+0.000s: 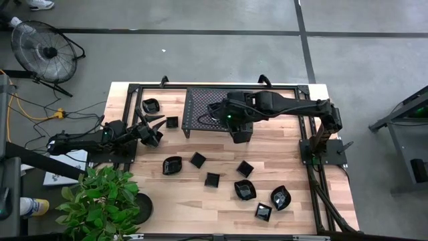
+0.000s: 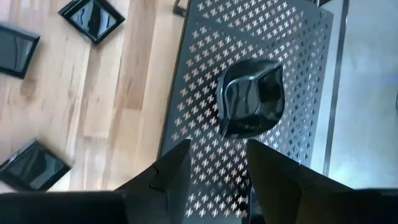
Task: Pick & Place Mini shaped plates
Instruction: Stack the leaf-shaped plate on the leaf-shaped plate on the shelf
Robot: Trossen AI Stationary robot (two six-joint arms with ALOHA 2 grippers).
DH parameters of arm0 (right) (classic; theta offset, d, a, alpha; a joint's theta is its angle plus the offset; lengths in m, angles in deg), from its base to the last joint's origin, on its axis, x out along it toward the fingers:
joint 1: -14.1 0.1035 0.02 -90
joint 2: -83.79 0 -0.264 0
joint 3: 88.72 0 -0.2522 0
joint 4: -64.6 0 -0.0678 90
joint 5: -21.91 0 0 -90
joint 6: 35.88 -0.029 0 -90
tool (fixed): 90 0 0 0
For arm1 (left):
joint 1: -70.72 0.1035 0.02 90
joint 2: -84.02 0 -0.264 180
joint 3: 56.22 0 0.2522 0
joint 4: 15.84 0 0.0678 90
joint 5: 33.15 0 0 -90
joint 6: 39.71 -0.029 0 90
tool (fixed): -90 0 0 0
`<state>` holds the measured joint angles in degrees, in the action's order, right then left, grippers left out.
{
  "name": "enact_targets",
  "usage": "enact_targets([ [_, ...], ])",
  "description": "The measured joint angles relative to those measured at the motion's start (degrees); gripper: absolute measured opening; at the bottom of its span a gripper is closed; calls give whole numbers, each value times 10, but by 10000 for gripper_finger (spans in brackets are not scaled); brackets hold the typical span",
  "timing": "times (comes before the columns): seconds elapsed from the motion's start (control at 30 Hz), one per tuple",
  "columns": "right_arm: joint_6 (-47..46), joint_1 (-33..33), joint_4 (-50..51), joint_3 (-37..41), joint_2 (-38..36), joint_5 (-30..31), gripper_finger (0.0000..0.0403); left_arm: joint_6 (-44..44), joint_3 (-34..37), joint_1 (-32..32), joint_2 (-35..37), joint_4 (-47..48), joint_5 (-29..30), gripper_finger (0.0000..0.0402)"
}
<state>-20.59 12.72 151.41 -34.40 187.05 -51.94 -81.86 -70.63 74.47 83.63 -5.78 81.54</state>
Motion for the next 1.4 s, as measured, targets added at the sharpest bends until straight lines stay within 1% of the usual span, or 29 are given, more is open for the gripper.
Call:
enact_targets([
  [0.37, -63, 42, 84, 8, 0, -2, 146, 0, 0, 0, 0, 0, 0, 92],
  [0.57, -94, 86, 98, 8, 0, -3, 146, 0, 0, 0, 0, 0, 0, 92],
  [0.73, -111, 120, 75, 8, -20, -28, 144, 0, 0, 0, 0, 0, 0, 92],
  [1.0, -181, 177, 94, 11, -29, -28, 142, 0, 0, 0, 0, 0, -1, 92],
  [1.1, -213, 201, 94, 32, -31, -28, 142, 0, 0, 0, 0, 0, -1, 92],
  [1.27, -273, 237, 88, 102, -30, -34, 142, 0, 0, 0, 0, 0, 0, 92],
  [1.4, -323, 254, 39, 164, -41, -69, 142, 0, 0, 0, 0, 0, 0, 92],
])
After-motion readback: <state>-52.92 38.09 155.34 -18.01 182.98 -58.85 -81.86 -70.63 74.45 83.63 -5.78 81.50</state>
